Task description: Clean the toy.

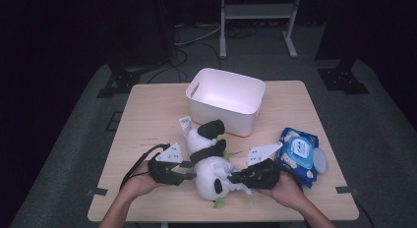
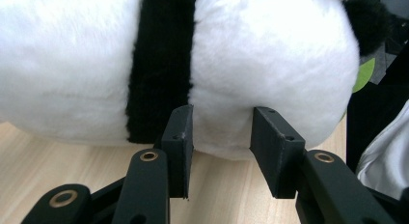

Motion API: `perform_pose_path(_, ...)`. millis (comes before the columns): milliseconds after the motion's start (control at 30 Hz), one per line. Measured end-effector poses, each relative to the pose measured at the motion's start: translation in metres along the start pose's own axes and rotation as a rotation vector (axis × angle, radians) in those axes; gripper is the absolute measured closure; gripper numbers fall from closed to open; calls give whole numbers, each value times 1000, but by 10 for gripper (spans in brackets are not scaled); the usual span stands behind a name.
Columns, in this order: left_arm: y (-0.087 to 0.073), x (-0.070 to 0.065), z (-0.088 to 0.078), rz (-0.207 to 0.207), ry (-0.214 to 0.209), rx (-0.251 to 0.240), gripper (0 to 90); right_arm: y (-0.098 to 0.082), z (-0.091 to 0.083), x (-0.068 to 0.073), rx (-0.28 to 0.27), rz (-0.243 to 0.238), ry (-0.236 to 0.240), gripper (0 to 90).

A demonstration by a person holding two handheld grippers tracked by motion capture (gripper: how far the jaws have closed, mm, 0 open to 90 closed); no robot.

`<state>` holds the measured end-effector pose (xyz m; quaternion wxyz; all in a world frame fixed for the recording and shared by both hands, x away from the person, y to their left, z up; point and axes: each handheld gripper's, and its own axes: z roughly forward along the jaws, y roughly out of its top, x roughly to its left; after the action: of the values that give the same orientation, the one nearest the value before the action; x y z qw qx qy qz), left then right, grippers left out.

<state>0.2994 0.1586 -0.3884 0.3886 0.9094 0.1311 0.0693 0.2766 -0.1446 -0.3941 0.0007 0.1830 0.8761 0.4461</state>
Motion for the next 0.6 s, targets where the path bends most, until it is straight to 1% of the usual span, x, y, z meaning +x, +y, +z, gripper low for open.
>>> perform_pose_path(67, 2, 0, -1, 9, -3, 3, 586, -1, 1, 3, 2, -7, 10, 861)
perform_pose_path(233, 8, -2, -3, 27, -10, -9, 578, -7, 3, 11, -1, -6, 41, 861)
perform_pose_path(367, 12, -3, -3, 37, -14, -7, 570, -8, 5, 13, 6, -10, 58, 861)
perform_pose_path(433, 14, -3, -3, 40, -19, -14, 567, -9, 6, 14, 11, -14, 64, 861)
perform_pose_path(467, 15, -4, -3, 40, -24, -14, 566, -9, 6, 14, 11, -8, 69, 861)
perform_pose_path(600, 15, -4, 1, 38, -38, 1, 565, -7, 9, 13, 9, -7, 53, 861)
